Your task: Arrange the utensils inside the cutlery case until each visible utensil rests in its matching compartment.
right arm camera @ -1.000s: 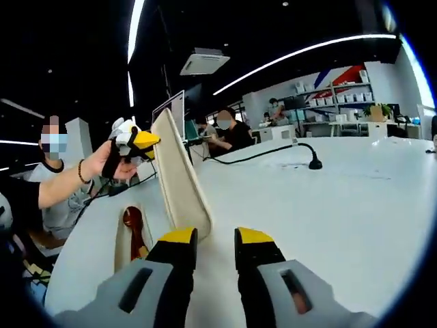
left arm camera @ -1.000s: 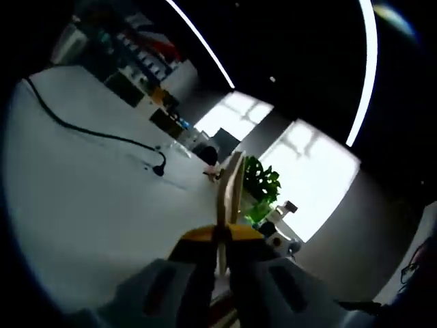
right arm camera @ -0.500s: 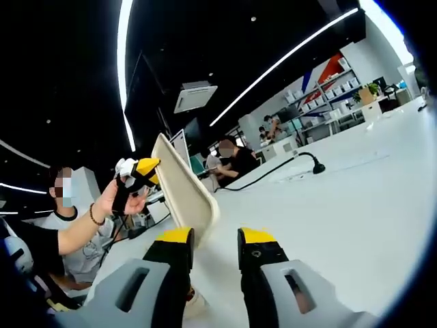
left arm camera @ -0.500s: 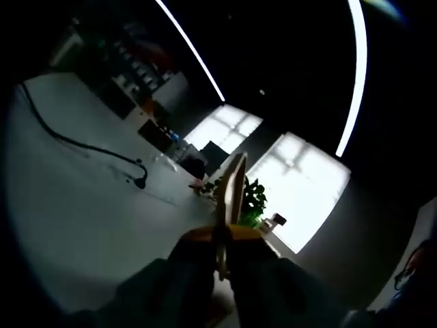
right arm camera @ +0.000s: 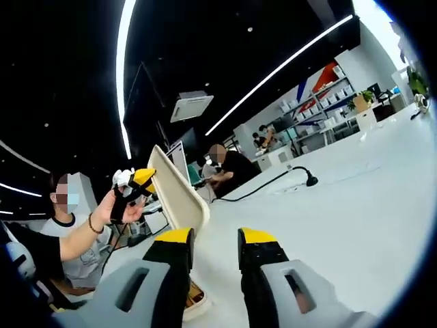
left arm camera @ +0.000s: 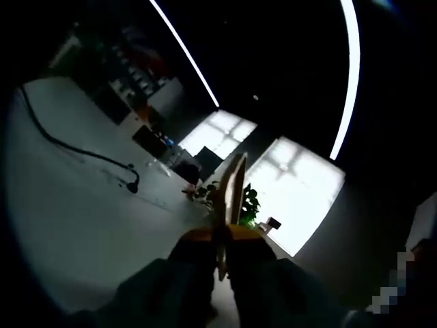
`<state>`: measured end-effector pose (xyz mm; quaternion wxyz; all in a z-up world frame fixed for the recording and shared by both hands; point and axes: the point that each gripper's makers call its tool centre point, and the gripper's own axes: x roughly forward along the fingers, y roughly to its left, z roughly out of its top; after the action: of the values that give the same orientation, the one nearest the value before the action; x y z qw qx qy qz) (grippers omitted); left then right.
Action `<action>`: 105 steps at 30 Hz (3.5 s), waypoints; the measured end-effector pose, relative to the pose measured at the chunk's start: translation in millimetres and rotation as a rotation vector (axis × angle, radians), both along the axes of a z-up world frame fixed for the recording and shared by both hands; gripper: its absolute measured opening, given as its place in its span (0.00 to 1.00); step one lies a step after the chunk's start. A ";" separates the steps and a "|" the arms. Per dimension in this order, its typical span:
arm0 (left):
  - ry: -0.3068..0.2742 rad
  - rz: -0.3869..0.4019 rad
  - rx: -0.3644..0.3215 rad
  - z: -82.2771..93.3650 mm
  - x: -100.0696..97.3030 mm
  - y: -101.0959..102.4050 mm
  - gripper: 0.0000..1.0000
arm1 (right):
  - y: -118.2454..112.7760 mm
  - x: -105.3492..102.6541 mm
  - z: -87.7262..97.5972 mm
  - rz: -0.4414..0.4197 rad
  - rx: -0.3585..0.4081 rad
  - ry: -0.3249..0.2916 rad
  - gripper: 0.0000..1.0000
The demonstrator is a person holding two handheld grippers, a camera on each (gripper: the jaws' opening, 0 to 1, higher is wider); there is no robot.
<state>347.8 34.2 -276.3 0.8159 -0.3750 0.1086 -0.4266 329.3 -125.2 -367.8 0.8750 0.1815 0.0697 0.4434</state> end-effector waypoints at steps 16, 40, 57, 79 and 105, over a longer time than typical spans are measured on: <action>-0.067 -0.106 0.014 -3.3 -25.4 0.2 0.04 | 14.4 -14.6 24.0 0.140 -0.392 -0.236 0.27; -0.106 -0.159 0.056 -2.4 -45.2 -18.3 0.04 | 75.9 -60.6 22.4 0.421 -0.352 -0.169 0.23; -0.109 -0.160 0.039 0.7 -48.8 -18.6 0.05 | 84.4 -79.2 18.7 0.463 -0.254 0.089 0.02; -0.118 -0.081 0.100 0.6 -44.9 0.5 0.68 | 74.7 -72.0 21.8 0.352 -0.347 0.033 0.02; -0.119 -0.060 0.072 2.0 -63.4 38.1 1.00 | 75.9 -60.2 33.8 -0.146 -1.010 -0.680 0.02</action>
<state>284.4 72.3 -274.4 0.8206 -0.3157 0.0864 -0.4684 269.1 -49.4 -334.0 0.8542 -0.4031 -0.0245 0.3276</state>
